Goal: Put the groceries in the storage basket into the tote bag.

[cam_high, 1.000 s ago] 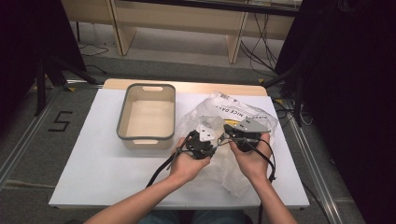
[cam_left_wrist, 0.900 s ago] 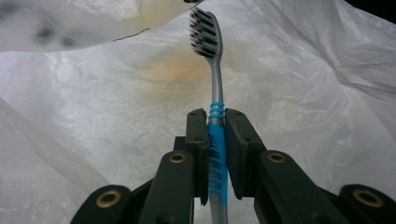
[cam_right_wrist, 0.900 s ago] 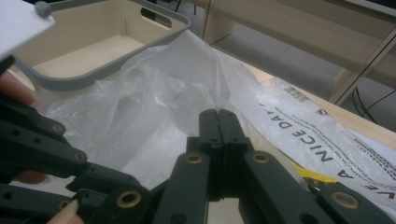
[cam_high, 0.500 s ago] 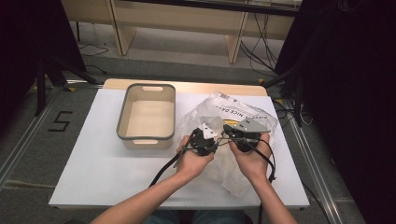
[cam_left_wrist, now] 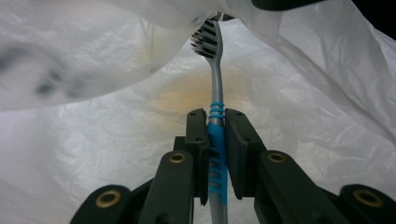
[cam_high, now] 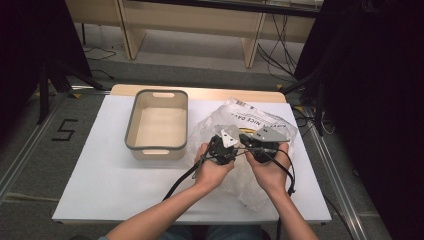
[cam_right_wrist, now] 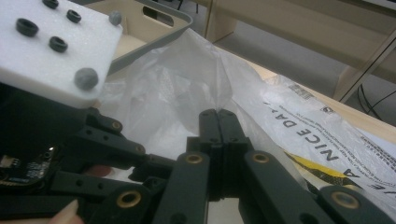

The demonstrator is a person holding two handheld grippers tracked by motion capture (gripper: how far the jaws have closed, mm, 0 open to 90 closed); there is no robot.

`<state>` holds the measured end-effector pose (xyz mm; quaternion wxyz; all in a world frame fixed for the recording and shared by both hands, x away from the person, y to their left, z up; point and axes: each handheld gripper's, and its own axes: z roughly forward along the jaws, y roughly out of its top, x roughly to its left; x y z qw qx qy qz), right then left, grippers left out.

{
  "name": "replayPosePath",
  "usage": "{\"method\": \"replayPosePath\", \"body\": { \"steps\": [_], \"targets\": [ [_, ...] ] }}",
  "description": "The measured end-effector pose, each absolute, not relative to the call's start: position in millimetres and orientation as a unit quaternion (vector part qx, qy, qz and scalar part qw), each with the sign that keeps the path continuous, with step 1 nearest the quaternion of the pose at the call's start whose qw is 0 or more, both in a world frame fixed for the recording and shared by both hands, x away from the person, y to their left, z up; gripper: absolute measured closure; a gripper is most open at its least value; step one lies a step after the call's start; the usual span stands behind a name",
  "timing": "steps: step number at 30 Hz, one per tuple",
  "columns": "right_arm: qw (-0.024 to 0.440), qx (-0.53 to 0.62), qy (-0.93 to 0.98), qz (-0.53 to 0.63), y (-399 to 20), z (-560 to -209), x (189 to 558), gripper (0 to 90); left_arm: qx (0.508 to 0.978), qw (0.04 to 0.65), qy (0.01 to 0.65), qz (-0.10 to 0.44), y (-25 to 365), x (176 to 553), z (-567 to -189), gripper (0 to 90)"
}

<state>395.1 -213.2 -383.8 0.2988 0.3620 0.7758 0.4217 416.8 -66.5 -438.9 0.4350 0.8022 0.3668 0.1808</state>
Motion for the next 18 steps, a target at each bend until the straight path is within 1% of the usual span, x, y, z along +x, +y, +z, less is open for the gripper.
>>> {"method": "replayPosePath", "body": {
  "steps": [18],
  "targets": [
    [0.298, 0.367, 0.773, 0.423, -216.1, -383.5, 396.2, 90.0, 0.784, 0.460, 0.367, 0.197, -75.2, 424.6, -444.1, 79.5]
  ]
}}
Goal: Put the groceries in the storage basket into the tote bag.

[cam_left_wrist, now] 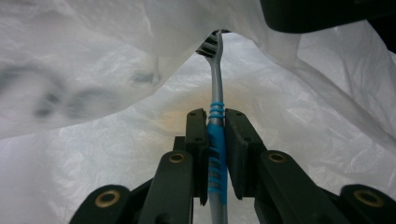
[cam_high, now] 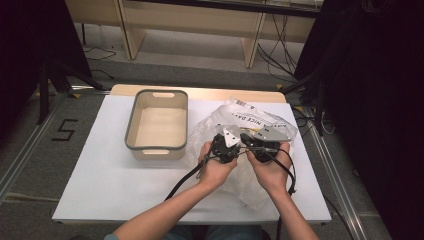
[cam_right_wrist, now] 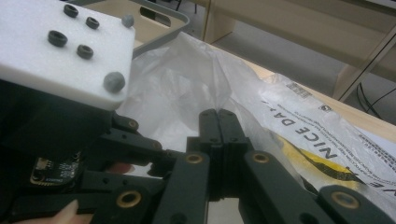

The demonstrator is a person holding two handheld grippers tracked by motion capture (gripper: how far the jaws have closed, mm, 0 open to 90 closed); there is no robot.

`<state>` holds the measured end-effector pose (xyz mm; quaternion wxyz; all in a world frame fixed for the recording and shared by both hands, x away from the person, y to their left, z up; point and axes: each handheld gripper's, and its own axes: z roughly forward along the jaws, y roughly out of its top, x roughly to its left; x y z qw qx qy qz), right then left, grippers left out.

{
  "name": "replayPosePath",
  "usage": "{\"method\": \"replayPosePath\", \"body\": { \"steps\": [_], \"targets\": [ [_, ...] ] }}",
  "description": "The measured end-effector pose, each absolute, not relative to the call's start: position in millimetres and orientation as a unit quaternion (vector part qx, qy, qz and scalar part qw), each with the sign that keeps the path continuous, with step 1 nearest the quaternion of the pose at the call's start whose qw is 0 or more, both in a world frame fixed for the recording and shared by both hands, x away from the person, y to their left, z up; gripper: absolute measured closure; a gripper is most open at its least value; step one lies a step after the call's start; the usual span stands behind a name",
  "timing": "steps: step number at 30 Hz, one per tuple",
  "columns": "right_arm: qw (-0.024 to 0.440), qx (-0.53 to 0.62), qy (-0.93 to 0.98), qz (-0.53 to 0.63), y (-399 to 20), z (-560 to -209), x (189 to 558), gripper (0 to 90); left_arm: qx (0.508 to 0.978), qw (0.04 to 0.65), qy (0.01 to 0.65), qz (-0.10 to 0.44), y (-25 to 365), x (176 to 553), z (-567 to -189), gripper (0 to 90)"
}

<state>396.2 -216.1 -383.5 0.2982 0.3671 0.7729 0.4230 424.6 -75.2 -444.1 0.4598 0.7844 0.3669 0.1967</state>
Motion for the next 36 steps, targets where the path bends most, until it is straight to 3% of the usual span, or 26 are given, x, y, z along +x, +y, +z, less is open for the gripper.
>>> {"method": "replayPosePath", "body": {
  "steps": [7, 18, 25, 36],
  "targets": [
    [0.299, 0.368, 0.773, 0.422, -217.6, -383.3, 396.4, 90.0, 0.787, 0.464, 0.358, 0.194, -75.9, 425.2, -445.5, 78.1],
    [0.295, 0.373, 0.775, 0.417, -221.2, -386.3, 396.4, 90.0, 0.793, 0.479, 0.326, 0.191, -59.6, 405.1, -426.9, 64.0],
    [0.289, 0.373, 0.779, 0.412, -223.3, -388.1, 394.0, 90.0, 0.806, 0.474, 0.315, 0.164, -28.8, 380.8, -413.2, 57.2],
    [0.236, 0.370, 0.807, 0.395, -230.3, -401.3, 387.6, 90.0, 0.800, 0.477, 0.327, 0.158, 26.9, 353.9, -397.3, 52.0]
  ]
}}
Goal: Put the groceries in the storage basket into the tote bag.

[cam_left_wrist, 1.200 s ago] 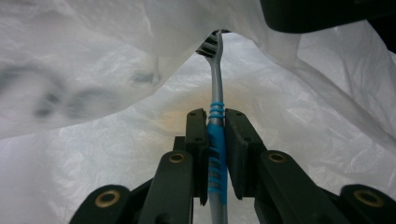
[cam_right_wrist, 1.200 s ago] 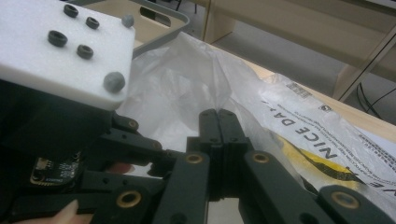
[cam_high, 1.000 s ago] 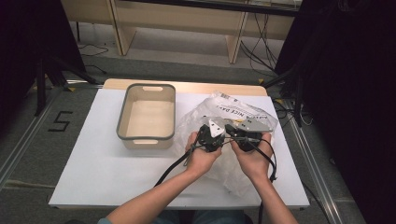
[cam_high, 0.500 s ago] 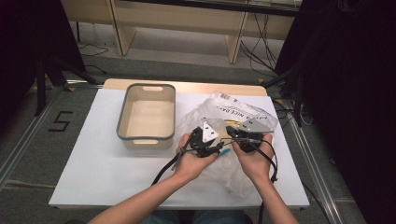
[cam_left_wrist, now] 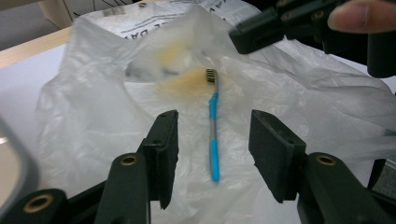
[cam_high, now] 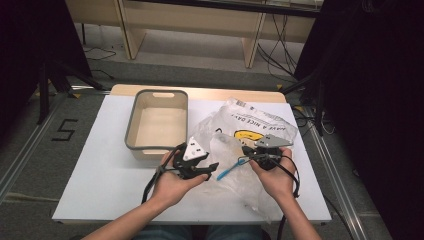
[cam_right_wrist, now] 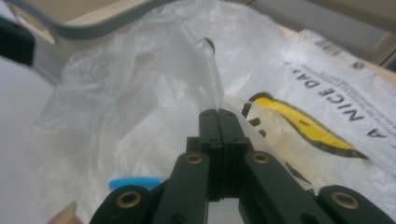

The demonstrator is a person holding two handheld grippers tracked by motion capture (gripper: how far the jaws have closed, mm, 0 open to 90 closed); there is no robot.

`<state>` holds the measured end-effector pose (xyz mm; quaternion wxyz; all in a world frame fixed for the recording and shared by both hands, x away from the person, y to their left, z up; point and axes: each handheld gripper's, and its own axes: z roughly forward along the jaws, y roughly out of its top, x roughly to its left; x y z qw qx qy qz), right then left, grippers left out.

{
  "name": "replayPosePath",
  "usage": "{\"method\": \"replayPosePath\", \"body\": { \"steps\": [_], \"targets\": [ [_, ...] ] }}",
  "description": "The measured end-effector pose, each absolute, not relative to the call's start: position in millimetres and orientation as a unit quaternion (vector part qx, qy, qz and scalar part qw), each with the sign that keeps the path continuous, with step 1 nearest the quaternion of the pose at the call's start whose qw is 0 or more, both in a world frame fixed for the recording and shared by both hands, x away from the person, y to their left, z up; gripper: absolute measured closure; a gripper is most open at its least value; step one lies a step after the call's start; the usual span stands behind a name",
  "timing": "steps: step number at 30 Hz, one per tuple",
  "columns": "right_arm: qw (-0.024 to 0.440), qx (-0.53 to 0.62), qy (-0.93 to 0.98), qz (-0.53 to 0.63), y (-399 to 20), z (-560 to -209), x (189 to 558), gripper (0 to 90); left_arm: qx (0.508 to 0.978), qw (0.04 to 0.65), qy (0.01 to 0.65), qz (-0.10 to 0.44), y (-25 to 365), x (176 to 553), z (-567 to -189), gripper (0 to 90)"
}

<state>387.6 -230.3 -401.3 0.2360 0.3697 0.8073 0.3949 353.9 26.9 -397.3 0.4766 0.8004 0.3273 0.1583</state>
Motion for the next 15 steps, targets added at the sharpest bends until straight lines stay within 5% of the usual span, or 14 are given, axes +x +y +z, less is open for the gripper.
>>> {"method": "replayPosePath", "body": {
  "steps": [15],
  "targets": [
    [0.120, 0.337, 0.877, 0.321, -239.2, -434.1, 382.1, 90.0, 0.784, 0.453, 0.384, 0.181, 57.9, 373.6, -415.5, 56.6]
  ]
}}
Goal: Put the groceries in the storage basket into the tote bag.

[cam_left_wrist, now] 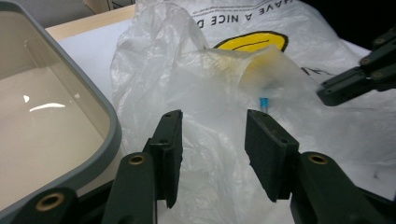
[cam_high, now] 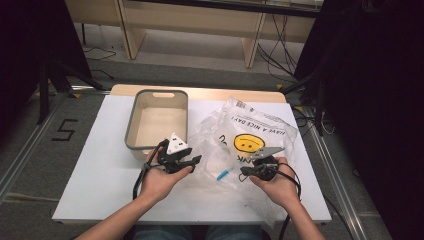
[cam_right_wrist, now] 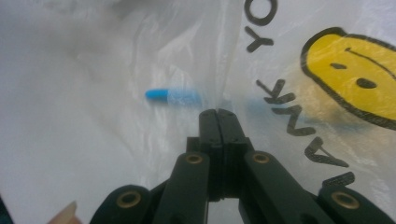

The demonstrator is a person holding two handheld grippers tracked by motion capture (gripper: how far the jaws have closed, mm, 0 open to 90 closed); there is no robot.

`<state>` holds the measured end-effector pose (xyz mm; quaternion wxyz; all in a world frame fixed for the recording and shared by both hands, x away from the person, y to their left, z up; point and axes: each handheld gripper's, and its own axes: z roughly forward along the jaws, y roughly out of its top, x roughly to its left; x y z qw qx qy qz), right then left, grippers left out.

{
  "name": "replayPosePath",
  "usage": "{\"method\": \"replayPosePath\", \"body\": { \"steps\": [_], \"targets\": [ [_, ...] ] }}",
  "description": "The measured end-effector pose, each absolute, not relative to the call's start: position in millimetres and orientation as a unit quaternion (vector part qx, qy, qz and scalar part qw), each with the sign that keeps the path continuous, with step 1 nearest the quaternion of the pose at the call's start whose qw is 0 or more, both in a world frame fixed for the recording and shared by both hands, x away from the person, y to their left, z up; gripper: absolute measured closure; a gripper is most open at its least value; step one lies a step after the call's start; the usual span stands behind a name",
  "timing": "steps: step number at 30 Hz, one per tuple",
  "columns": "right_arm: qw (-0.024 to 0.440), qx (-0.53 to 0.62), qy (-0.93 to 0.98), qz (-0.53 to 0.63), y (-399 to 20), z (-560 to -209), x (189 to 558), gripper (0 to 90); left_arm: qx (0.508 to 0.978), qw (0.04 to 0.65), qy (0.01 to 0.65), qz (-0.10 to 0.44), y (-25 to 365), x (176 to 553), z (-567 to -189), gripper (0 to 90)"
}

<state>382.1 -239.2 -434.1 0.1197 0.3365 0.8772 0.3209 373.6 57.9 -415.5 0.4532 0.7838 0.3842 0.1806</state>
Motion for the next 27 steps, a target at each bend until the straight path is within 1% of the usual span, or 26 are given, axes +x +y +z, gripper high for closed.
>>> {"method": "replayPosePath", "body": {
  "steps": [6, 11, 13, 18, 19, 20, 22, 24, 27],
  "targets": [
    [0.088, 0.319, 0.896, 0.297, -239.3, -443.9, 380.3, 90.0, 0.797, 0.427, 0.392, 0.173, 55.6, 383.4, -431.6, 57.6],
    [0.071, 0.306, 0.907, 0.279, -238.4, -448.1, 379.3, 90.0, 0.813, 0.403, 0.388, 0.162, 54.6, 386.0, -441.2, 58.5],
    [0.057, 0.308, 0.910, 0.272, -237.0, -448.8, 377.9, 90.0, 0.816, 0.396, 0.390, 0.159, 54.3, 385.8, -444.6, 59.3],
    [0.050, 0.286, 0.922, 0.258, -235.5, -453.5, 376.7, 90.0, 0.822, 0.386, 0.390, 0.152, 55.5, 385.8, -450.5, 59.5],
    [0.045, 0.281, 0.924, 0.254, -235.5, -454.0, 375.9, 85.9, 0.823, 0.384, 0.391, 0.150, 56.4, 385.6, -451.7, 59.4],
    [0.038, 0.291, 0.921, 0.258, -234.9, -452.8, 374.4, 84.2, 0.823, 0.383, 0.391, 0.150, 57.2, 385.4, -452.3, 59.3],
    [0.037, 0.295, 0.916, 0.269, -236.6, -449.3, 373.2, 81.7, 0.822, 0.385, 0.392, 0.150, 58.3, 384.0, -453.1, 58.7],
    [0.049, 0.297, 0.908, 0.292, -240.7, -443.4, 373.0, 76.5, 0.821, 0.387, 0.393, 0.149, 58.4, 382.6, -453.6, 57.9],
    [0.083, 0.322, 0.880, 0.339, -251.0, -432.4, 374.1, 66.7, 0.818, 0.392, 0.394, 0.151, 59.4, 380.1, -453.0, 56.1]
  ]
}}
